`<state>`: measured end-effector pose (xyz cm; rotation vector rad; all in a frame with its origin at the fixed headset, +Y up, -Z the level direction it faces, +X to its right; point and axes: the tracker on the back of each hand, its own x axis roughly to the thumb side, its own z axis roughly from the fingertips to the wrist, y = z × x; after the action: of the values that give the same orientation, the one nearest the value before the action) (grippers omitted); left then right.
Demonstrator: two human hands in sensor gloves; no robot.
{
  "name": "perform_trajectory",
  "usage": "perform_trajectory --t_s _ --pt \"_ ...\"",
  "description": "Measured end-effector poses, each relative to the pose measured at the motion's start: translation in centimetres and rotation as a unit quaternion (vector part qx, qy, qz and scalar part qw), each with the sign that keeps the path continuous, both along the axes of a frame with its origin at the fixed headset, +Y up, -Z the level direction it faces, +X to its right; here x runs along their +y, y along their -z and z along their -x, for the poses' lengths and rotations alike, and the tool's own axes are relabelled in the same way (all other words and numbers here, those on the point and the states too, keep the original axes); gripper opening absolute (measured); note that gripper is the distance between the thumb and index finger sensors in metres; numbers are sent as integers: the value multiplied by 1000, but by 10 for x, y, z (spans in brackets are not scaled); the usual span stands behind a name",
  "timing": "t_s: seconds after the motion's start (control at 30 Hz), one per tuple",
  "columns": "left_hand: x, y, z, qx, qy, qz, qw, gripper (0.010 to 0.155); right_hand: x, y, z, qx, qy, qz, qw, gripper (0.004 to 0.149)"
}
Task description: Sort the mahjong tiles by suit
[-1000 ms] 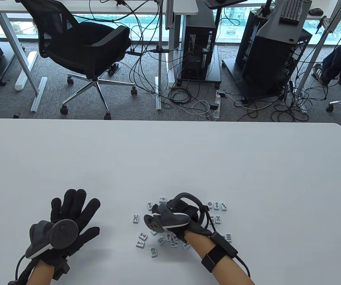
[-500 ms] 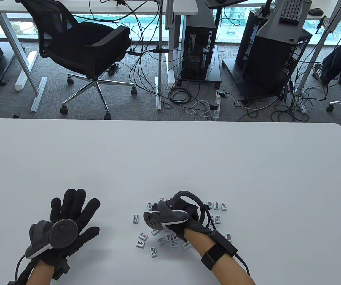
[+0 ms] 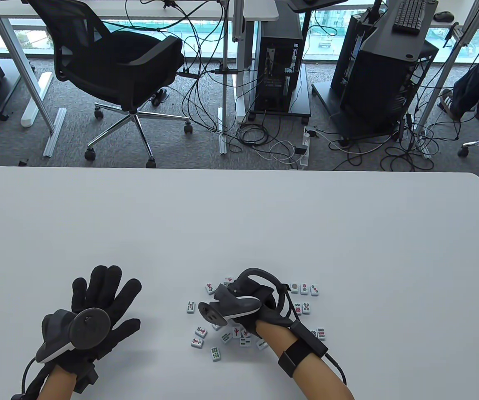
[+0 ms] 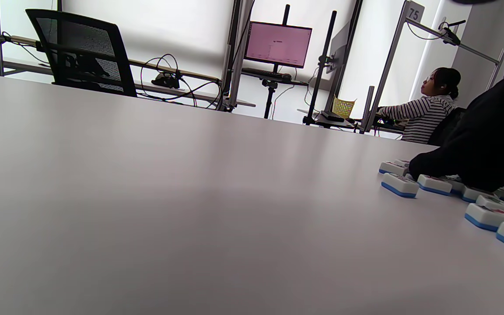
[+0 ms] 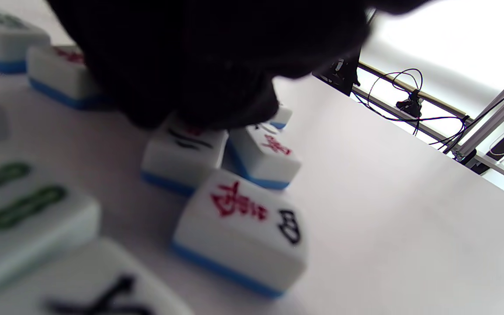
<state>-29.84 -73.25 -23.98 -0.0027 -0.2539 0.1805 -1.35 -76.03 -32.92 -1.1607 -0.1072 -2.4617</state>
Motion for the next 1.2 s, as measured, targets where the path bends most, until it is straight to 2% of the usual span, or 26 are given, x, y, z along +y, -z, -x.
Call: perform_trajectory --t_s 0.1,0.27,0.4,0.5,0.63,0.8,0.93,1.2 --pt "0 0 0 0 -2 -1 1000 79 8 1 -5 -2 23 -4 1000 55" --pt "0 0 0 0 -3 -1 1000 79 43 1 -28 -29 100 -8 995 57" --pt "0 0 0 0 -1 2 1000 79 71 2 -65 -79 141 -26 987 58" --pt "0 0 -1 1 1 2 1000 79 77 0 -100 -125 139 -27 982 58" --pt "-1 0 -2 2 9 5 1000 80 67 -2 -140 -183 106 -16 977 58" --pt "-2 -1 -2 4 16 6 1000 79 35 -5 -180 -247 73 21 966 58" --pt "-2 -1 -2 7 17 9 1000 79 15 -7 -194 -266 51 38 962 58" --pt "-2 -1 -3 7 21 14 1000 79 0 -6 -198 -277 39 43 959 57"
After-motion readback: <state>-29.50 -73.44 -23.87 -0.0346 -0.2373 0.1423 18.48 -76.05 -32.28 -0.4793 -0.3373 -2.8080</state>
